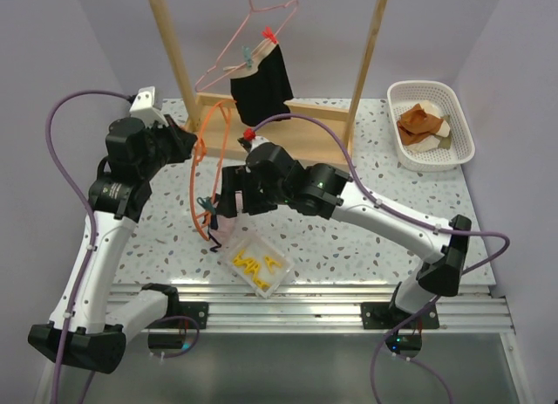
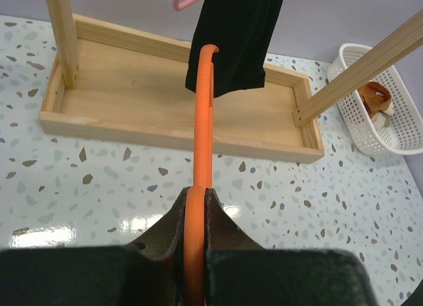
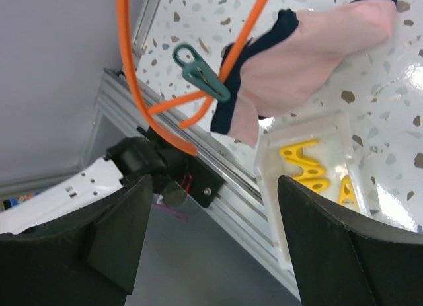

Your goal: Remove the underwear clipped to the hanger

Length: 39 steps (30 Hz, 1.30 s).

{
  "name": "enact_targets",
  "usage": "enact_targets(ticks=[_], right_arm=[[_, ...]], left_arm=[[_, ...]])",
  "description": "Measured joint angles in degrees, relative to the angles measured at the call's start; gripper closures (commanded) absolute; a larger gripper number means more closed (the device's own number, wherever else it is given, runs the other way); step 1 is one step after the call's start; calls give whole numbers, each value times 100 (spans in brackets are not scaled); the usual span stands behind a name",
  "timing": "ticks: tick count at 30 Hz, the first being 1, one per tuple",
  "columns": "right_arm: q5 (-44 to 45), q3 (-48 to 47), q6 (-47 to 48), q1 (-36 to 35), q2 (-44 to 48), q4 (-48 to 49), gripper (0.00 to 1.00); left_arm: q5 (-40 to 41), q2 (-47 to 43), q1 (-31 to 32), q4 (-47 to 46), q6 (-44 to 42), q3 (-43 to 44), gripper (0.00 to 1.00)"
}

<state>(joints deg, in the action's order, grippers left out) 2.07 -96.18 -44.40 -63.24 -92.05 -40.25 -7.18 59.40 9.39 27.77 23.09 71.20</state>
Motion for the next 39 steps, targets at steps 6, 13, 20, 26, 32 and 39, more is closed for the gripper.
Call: enact_targets(ticks=[6, 13, 20, 26, 32, 39], right_arm=[[448, -730, -249, -98, -713, -190, 20], [1095, -1305, -382, -317, -1248, -704, 20], [1377, -2013, -404, -437, -1637, -898, 18], [1628, -2402, -424, -463, -2111, -1196, 18], [1980, -2350, -444, -461, -2197, -1462, 18], [2286, -2282, -468, -459, -2188, -1552, 16]], left_arm=[[212, -83, 0, 11, 210, -85, 100], [337, -81, 0, 11, 372, -116, 100], [402, -81, 0, 15, 442, -162, 100], [472, -83, 0, 17, 444, -162, 100], [492, -83, 0, 15, 442, -162, 100], [535, -83, 0, 15, 442, -162, 100]])
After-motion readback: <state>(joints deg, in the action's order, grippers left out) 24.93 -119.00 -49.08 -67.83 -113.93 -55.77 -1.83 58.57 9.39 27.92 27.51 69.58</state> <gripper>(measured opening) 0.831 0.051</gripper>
